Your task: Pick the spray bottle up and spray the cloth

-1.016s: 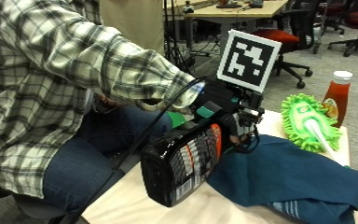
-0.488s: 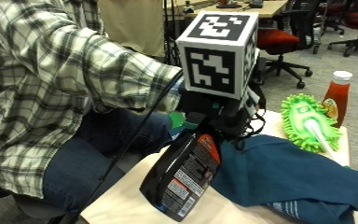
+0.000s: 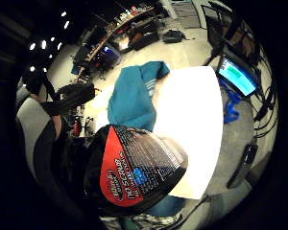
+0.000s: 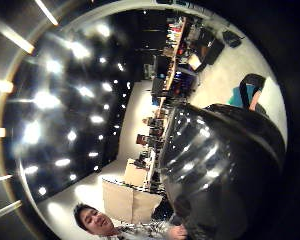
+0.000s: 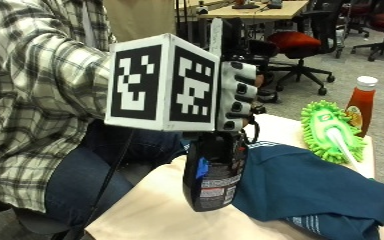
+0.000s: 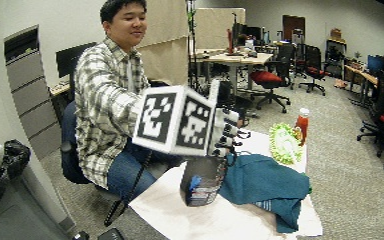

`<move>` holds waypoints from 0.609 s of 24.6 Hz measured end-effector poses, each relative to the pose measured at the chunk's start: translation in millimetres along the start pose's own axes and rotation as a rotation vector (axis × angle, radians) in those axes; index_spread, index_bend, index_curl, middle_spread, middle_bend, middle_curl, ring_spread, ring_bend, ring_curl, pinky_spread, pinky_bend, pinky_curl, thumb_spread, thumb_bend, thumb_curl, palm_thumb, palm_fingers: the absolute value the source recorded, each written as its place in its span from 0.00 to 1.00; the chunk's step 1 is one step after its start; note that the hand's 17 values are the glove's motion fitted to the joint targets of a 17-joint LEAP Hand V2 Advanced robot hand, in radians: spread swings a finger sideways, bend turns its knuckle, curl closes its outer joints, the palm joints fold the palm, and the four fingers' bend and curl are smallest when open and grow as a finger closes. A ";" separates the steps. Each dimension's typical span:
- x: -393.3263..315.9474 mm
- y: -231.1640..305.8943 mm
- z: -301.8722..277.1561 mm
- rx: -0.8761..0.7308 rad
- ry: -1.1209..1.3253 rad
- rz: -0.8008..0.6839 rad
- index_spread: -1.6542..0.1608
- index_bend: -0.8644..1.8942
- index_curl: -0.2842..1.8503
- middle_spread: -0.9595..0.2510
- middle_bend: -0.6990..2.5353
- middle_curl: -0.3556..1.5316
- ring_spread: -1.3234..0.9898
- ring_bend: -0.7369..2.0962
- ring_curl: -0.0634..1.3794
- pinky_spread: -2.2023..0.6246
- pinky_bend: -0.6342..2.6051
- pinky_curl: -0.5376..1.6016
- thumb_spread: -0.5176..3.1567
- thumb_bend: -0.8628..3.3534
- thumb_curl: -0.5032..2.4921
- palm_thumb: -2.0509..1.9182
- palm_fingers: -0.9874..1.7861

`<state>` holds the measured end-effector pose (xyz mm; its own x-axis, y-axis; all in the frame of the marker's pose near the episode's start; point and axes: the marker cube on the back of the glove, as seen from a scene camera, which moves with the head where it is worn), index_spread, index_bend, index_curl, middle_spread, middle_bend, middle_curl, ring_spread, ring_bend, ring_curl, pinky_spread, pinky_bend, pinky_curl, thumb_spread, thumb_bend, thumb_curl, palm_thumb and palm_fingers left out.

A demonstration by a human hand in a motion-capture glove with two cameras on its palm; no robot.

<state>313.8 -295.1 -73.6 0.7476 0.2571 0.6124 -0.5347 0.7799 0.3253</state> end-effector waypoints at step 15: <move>-79.1 31.3 50.5 -0.141 -0.349 -0.242 0.77 0.47 0.41 0.69 0.42 0.46 0.47 0.47 0.37 0.71 0.31 0.45 0.12 0.20 0.41 0.78 0.84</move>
<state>218.1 -319.9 -75.5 0.6542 -0.1311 0.7449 -0.2835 0.8705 0.4022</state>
